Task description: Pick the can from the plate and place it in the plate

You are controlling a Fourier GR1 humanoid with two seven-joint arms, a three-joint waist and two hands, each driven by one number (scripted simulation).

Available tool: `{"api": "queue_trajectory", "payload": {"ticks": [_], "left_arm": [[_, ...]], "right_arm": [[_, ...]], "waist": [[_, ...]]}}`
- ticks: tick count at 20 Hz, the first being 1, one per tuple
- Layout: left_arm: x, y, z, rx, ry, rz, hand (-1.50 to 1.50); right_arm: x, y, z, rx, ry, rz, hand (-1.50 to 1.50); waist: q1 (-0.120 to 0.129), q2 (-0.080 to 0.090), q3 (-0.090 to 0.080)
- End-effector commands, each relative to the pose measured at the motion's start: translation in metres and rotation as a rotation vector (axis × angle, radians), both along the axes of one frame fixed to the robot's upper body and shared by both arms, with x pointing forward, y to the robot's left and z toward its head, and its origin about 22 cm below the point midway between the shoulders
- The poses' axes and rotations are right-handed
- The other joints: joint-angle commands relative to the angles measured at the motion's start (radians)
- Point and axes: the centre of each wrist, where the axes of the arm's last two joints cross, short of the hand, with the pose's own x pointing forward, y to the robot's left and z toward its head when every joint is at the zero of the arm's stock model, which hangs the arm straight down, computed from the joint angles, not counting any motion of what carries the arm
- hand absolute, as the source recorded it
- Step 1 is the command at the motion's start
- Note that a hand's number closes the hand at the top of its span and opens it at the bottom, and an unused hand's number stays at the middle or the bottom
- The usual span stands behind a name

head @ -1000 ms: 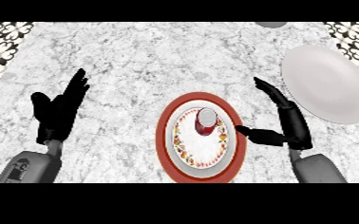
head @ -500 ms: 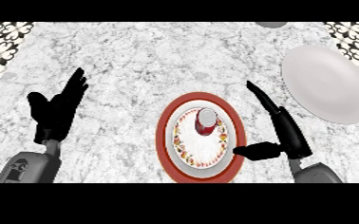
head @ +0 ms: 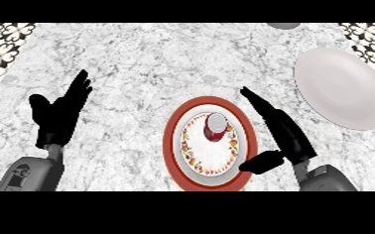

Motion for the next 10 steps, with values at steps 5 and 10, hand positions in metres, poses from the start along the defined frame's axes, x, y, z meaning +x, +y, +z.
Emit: {"api": "queue_trajectory", "payload": {"ticks": [5,10], "left_arm": [[0.01,0.002,0.012,-0.015,-0.001,-0.01,0.0],[0.003,-0.002,-0.017,-0.002,0.008,-0.001,0.0]], "right_arm": [[0.014,0.028,0.021,-0.233,0.094,0.004,-1.5],[0.015,0.023,-0.003,-0.273,0.132,0.031,-1.5]], "waist": [[0.0,0.001,0.0],[0.0,0.002,0.0]]}}
